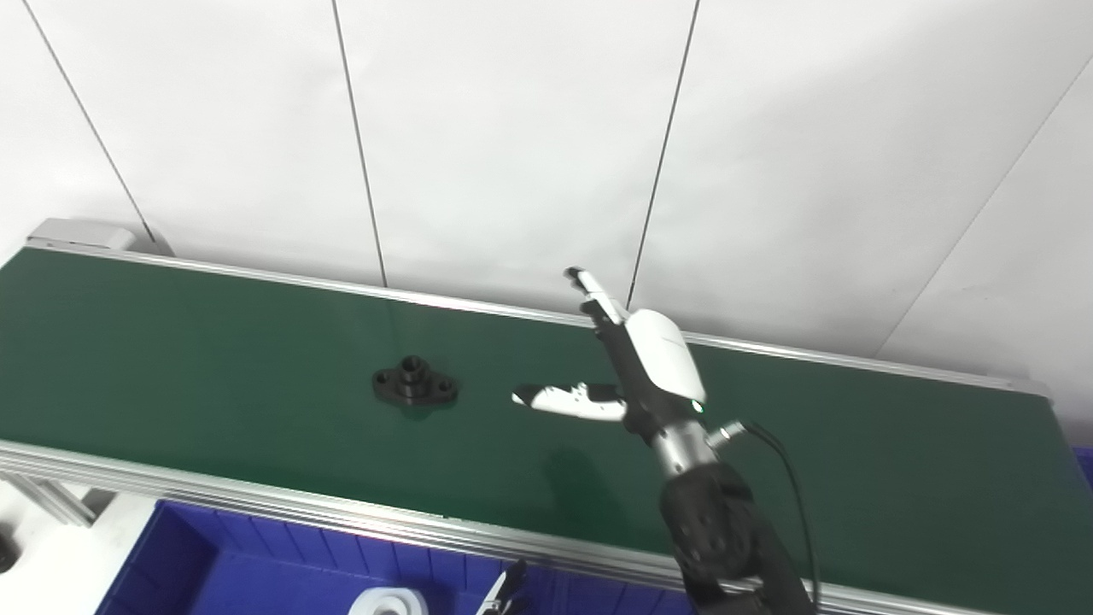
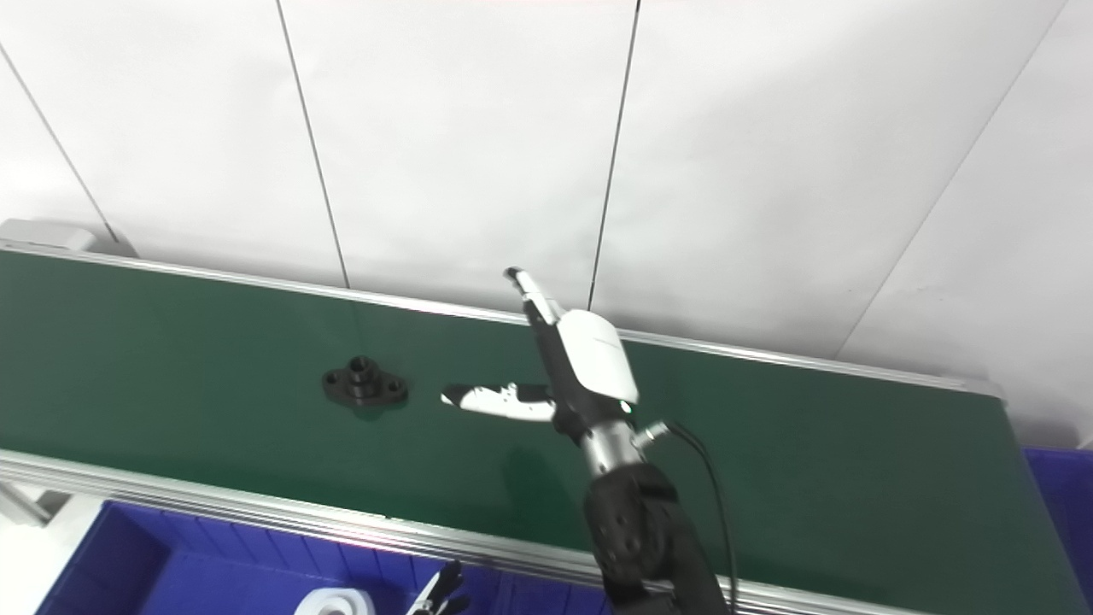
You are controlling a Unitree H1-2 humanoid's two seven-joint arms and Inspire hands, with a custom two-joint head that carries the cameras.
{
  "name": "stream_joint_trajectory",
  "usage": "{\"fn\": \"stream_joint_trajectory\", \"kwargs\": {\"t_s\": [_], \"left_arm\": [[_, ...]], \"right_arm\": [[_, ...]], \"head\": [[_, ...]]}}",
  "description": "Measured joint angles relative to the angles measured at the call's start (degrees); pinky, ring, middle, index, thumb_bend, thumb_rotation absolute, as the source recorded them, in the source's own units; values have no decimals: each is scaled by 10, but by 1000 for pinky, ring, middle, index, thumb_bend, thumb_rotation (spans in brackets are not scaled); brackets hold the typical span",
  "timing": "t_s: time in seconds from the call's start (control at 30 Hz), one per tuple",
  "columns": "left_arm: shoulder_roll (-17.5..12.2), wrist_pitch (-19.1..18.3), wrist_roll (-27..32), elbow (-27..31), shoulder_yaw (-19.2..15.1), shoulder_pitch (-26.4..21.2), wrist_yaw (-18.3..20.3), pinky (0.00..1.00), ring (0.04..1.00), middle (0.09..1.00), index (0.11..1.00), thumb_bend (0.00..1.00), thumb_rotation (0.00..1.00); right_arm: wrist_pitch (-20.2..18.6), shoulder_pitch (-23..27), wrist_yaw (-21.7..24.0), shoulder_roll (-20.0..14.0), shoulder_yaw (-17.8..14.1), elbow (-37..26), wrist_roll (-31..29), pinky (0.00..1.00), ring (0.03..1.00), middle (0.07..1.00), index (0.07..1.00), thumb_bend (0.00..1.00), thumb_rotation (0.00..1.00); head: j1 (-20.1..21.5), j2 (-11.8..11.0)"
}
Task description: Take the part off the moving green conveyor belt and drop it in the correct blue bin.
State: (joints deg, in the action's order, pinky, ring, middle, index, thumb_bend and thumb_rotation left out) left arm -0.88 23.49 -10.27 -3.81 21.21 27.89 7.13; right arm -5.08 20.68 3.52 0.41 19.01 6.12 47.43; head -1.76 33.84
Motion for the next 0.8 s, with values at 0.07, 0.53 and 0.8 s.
{"fn": "stream_joint_trajectory", "kwargs": {"t_s": [0.07,0.53,0.8], "left_arm": [[-1,0,-2,-1,1,-1,0,884,995,1000,1000,869,863],[-3,-1,-4,6,16,-2,0,860,1000,1000,1000,859,826],[-2,1,-7,10,19,4,-17,855,1000,1000,1000,865,827]], "right_arm": [[-12,25,-1,2,17,36,17,742,849,923,942,954,728],[-54,139,-7,28,81,214,50,700,828,908,935,1000,705],[-54,166,-14,38,112,299,47,710,825,900,929,991,706]], "head": [[-1,2],[-9,17],[-24,23]]}}
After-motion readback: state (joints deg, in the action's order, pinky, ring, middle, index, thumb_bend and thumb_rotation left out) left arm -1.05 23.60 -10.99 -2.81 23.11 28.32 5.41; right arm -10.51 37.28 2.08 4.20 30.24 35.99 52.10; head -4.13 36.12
